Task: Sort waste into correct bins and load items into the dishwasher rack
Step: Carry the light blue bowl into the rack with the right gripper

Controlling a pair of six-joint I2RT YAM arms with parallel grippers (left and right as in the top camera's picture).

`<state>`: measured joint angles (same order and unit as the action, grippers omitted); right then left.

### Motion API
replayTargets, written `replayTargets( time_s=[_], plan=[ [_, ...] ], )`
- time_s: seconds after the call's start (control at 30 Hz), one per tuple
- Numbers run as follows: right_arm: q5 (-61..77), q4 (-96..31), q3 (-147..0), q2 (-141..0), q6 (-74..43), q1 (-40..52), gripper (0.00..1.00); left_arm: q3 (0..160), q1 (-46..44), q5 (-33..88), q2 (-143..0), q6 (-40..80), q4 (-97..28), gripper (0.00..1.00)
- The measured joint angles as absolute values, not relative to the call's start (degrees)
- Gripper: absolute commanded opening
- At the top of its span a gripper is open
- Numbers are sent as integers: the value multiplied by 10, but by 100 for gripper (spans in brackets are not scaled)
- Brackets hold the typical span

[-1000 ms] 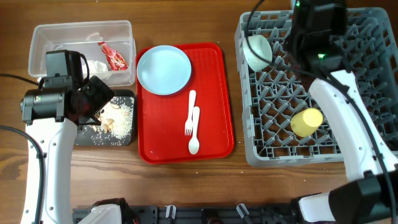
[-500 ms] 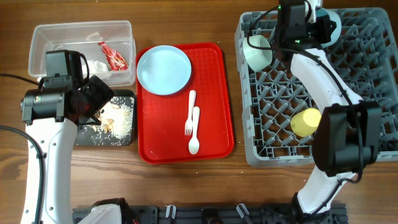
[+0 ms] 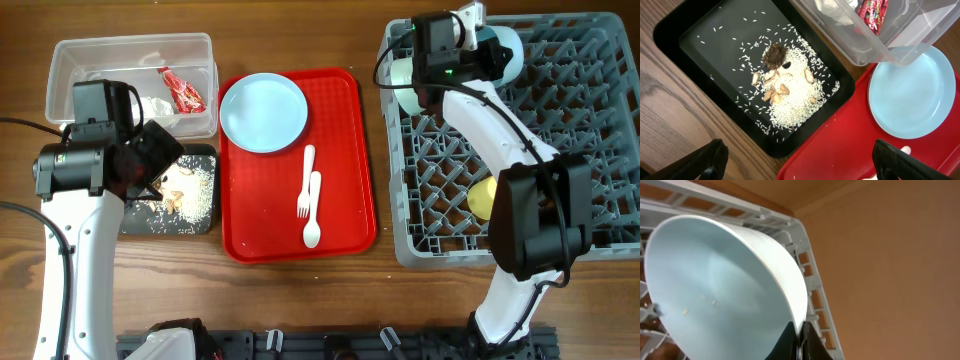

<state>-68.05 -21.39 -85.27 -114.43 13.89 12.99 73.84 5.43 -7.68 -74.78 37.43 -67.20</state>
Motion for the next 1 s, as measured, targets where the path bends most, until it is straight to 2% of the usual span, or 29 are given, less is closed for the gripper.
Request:
replayTargets(
  time_s=[0.07, 0.1, 0.17, 0.27, 0.47, 0.7, 0.77, 0.83, 1.0],
  plan=[
    [-683, -237, -853, -1144, 111, 130, 7, 738, 54, -77, -748, 374, -672, 93],
    [-683, -248, -854, -1144, 99, 130, 15, 738, 54, -77, -748, 374, -672, 94],
    [-672, -272, -854, -1142, 78, 130, 38, 738, 54, -77, -748, 374, -672, 93],
    [-607, -305, -851, -1143, 48, 130, 49, 738, 54, -77, -748, 374, -671, 93],
    [-524, -332, -850, -1143, 14, 130, 55, 738, 54, -77, -748, 374, -671, 93],
    [-472, -346, -849, -1095, -3, 130, 69, 738, 54, -77, -748, 374, -671, 93],
    [-443, -364, -848, -1061, -4, 130, 71, 738, 54, -77, -748, 374, -671, 94],
    [-391, -387, -848, -1022, -4, 129, 70, 738, 54, -77, -748, 374, -671, 94],
    [-144, -453, -849, -915, -17, 131, 69, 738, 54, -77, -748, 374, -670, 95]
  ],
)
